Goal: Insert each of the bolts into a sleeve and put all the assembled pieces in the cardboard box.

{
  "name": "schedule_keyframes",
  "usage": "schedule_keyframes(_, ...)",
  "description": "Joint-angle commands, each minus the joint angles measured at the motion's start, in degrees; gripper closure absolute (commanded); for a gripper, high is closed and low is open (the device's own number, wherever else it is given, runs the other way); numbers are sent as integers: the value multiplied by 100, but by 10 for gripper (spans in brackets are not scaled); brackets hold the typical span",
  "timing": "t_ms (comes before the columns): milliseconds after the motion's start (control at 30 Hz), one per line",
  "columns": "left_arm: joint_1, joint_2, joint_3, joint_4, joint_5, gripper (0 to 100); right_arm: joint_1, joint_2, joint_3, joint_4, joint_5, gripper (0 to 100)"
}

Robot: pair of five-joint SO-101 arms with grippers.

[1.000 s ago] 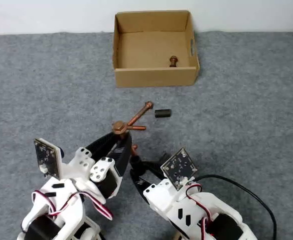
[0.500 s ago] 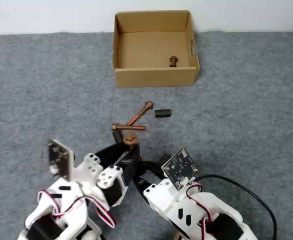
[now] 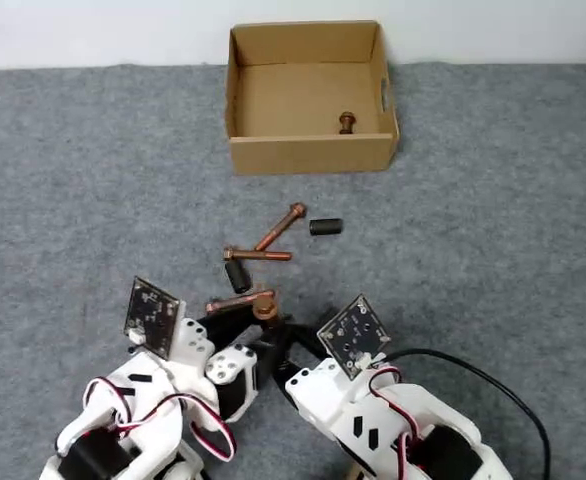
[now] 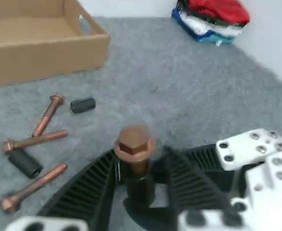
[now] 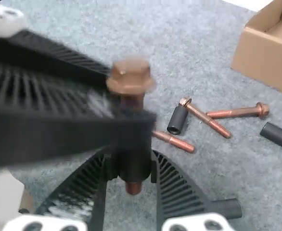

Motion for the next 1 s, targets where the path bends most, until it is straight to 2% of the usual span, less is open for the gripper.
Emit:
schedule_keyframes(0,-114,62,-277,220,-62,818,-66,-48,-88,-180,53,988)
schedule_keyframes(200,-484,62,-646,220,-369,816,-66,-48,-79,-180,53,988)
schedule_keyframes(467,-853,62,-1288,264,-369,816,-66,-48,-70,-180,53,988)
schedule_keyframes(700,-835,62,-1323,721,-352,819,-66,-48,-18,-180,62,988)
schedule_keyframes(867,-941,53,-1455,510,-343,820,-66,-48,-18,-180,62,988)
schedule_keyframes(967,-1424,53,-1596,114,-369,879,-57,-48,-18,-180,70,988)
